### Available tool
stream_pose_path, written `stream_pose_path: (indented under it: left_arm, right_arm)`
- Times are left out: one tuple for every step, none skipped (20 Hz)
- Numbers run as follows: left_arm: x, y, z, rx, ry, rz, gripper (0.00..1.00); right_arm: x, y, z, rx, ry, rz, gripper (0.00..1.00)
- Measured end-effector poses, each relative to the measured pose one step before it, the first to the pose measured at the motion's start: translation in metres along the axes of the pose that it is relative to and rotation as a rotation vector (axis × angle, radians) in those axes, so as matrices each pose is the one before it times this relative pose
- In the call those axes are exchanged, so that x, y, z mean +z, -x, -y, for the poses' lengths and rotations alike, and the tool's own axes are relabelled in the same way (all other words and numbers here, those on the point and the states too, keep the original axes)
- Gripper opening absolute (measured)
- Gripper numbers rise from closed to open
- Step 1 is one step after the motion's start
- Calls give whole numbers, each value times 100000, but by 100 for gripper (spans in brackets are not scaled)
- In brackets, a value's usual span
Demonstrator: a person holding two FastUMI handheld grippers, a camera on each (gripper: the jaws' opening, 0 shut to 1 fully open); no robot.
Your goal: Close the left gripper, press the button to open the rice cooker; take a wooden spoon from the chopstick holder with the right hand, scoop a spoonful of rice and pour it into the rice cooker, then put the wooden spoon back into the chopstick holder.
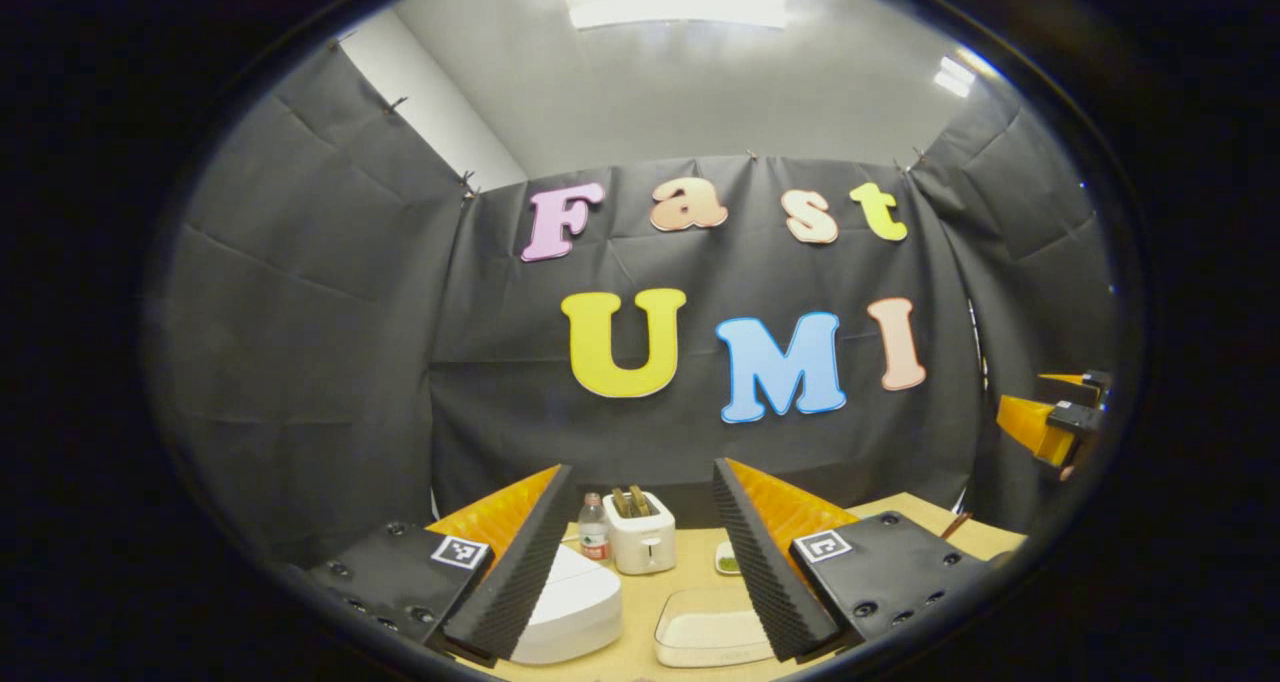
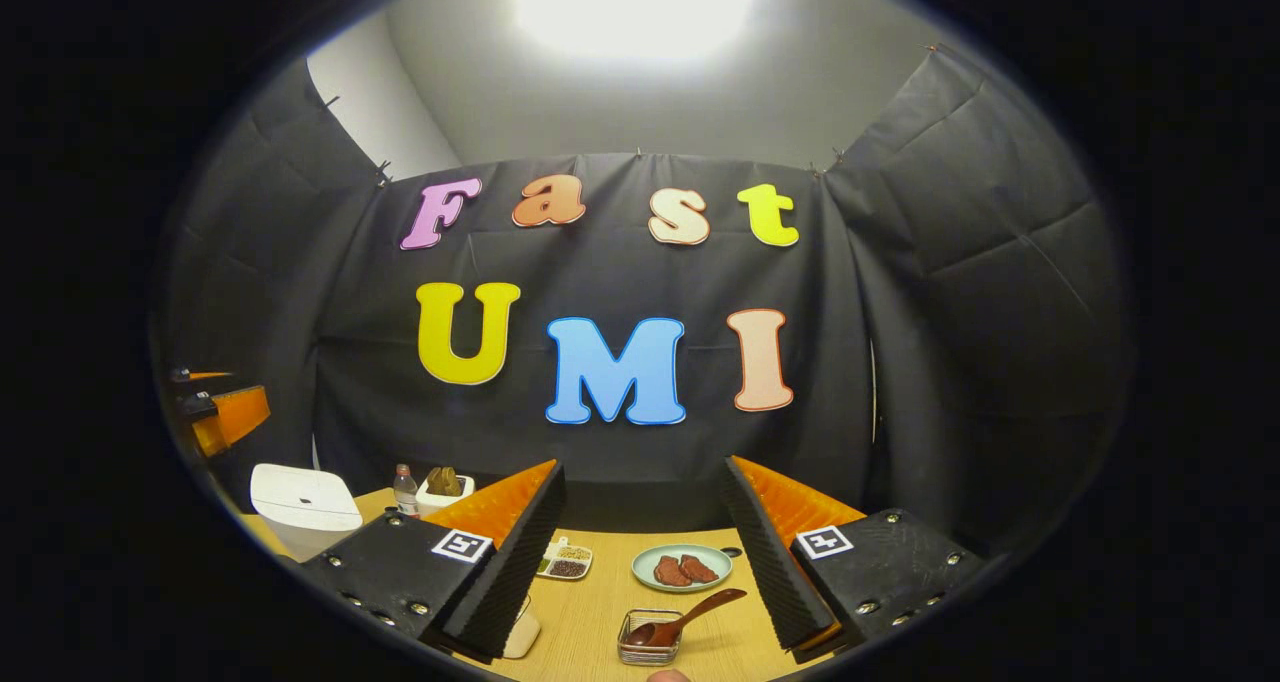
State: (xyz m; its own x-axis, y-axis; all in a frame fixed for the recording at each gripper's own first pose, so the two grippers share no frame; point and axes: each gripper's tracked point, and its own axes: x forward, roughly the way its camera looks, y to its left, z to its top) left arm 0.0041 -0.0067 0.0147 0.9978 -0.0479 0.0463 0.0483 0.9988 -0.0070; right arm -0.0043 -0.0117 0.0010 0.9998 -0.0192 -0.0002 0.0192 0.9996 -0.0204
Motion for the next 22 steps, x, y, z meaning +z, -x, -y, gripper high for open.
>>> stream_pose_path:
  left_arm:
    - [42,-126,-6,-223,89,-190,95]
    - [-110,68,29,-36,285,-242,95]
    - [-3,-46,-18,-29,436,-249,95]
    - [-124,35,-20,-30,388,-62,95]
    - [53,-30,24,-297,149,-179,95]
    - [-113,17,-25,-158,-162,-90,95]
    - [178,25,5,-288,-232,184,94]
    - [-151,23,-50,-72,-432,-58,91]
    - [173,-55,-146,-121,-510,92,88]
    - [-82,64,4,-292,-568,-122,79]
    - [-8,48,-111,5,-405,58,73]
    - [-52,41,-192,280,-143,5,68]
    - [-26,59,-251,660,83,-24,62]
    - [-143,-182,-427,939,265,-1,51]
    - [-66,-25,-440,1027,338,-221,46]
    - [-249,-80,-406,1088,549,-270,34]
    - [-20,42,-51,-648,1394,-287,28]
    - [317,337,-422,504,1227,280,26]
    - [-23,-19,-389,808,1310,1226,19]
    - [371,-237,-813,1359,154,888,10]
    - [3,304,-141,43,-477,88,13]
    - [-125,-767,-690,1621,-1262,194,7]
  right_arm:
    - [32,-63,45,-82,310,117,95]
    - [-25,-34,-53,109,91,17,95]
    - [97,-30,-82,162,55,-4,95]
    - [68,108,-81,49,121,70,95]
    - [24,77,-54,99,123,12,95]
    - [-20,-17,-49,83,66,32,95]
    - [38,59,-71,5,-50,69,95]
    - [-71,77,-127,215,-79,-132,95]
    - [-88,47,-131,195,-58,-153,95]
    - [-32,69,-160,172,8,-213,95]
    - [-56,14,-121,228,28,-247,95]
    - [-147,74,-71,54,16,-179,95]
    - [-21,57,-92,-37,-50,-9,95]
    - [-41,23,-33,-161,-131,81,95]
    - [-40,-43,-94,41,-195,-103,95]
    - [-167,57,-125,79,-171,-291,95]
    - [-83,-17,-64,-50,-110,-315,95]
    - [-167,23,30,-218,-225,-239,95]
    - [-13,26,-36,-181,-304,-89,95]
    - [-64,-109,-60,-165,-230,-50,95]
    - [8,51,-48,-293,-120,138,95]
    - [-26,6,-96,-268,-43,2,95]
